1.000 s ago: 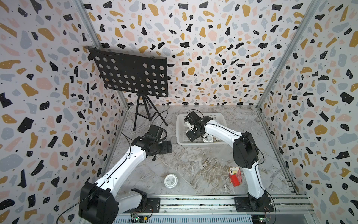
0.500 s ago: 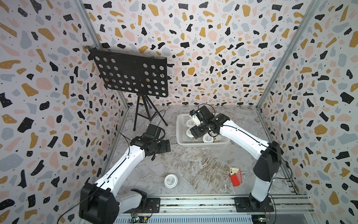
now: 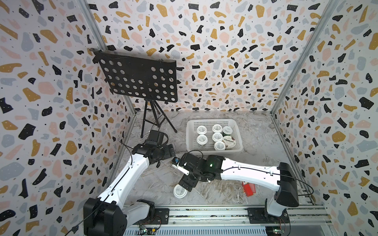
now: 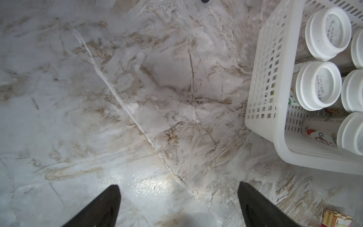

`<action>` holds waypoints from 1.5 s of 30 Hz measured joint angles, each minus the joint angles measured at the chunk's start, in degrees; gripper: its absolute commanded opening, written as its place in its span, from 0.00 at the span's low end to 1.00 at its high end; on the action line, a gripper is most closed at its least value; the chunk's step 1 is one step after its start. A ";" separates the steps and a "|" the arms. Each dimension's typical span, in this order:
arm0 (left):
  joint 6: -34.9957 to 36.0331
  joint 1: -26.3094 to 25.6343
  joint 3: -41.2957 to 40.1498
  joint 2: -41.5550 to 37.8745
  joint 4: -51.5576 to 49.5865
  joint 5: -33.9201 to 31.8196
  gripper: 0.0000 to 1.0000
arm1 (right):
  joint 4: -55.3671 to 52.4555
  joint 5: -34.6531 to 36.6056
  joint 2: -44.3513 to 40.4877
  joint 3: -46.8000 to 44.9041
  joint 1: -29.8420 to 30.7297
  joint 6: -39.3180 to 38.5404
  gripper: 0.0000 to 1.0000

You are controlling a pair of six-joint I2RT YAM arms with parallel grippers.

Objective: Put the yogurt in the basket
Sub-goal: Pick up the yogurt from the center of the board.

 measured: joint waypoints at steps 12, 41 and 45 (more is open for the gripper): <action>0.02 0.63 0.00 -0.59 -0.04 -0.44 0.98 | 1.11 0.37 9.05 0.15 3.78 -3.63 1.00; -0.02 2.58 -0.15 -1.25 -0.20 -1.05 0.99 | 5.75 0.00 7.43 -3.15 2.40 -3.19 1.00; -0.11 3.15 -0.15 -1.66 -0.20 -1.07 0.99 | 5.64 0.66 8.57 -1.11 2.43 -2.32 1.00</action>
